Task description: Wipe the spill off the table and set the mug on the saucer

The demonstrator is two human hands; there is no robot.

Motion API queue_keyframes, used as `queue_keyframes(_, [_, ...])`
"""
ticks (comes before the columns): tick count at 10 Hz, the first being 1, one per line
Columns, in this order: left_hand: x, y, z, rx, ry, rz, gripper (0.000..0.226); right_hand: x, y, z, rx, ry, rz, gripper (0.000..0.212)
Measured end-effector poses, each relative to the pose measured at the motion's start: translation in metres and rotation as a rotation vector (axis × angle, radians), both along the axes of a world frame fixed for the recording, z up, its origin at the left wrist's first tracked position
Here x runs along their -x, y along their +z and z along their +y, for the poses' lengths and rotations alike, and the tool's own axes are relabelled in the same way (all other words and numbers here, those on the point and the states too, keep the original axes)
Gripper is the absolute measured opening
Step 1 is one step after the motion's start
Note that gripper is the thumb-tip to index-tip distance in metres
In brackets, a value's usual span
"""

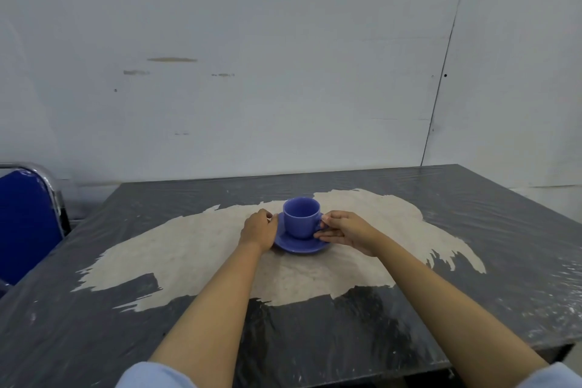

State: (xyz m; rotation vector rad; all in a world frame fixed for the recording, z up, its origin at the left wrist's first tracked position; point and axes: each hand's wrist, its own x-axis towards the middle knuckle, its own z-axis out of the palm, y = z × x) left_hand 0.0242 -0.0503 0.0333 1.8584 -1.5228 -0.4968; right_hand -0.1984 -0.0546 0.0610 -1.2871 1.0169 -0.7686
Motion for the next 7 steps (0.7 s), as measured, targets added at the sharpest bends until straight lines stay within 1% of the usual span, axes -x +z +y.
queue_keyframes(1, [0.000,0.002,0.000,0.009,-0.002,-0.013,0.036,0.002,0.000,0.000,-0.009,0.001,0.014,0.019])
queue_keyframes(2, [0.001,0.003,0.000,0.001,-0.002,-0.027,0.036,0.002,0.002,-0.002,-0.006,0.009,0.070,0.016])
queue_keyframes(3, [0.001,0.006,0.002,-0.007,0.009,-0.025,0.036,0.002,0.002,-0.005,0.043,-0.012,0.178,0.020])
queue_keyframes(4, [-0.001,0.006,0.004,-0.012,0.018,-0.029,0.037,0.006,0.003,-0.007,0.069,-0.038,0.274,0.033])
queue_keyframes(5, [-0.003,0.014,0.010,-0.019,0.029,-0.030,0.039,0.011,0.010,-0.009,0.102,-0.091,0.388,0.038])
queue_keyframes(6, [-0.008,0.027,0.010,0.007,0.032,-0.042,0.040,0.016,0.021,-0.016,0.180,-0.160,0.469,0.039])
queue_keyframes(7, [-0.009,0.051,0.013,0.064,0.027,-0.064,0.040,0.014,0.044,-0.022,0.278,-0.198,0.496,0.035])
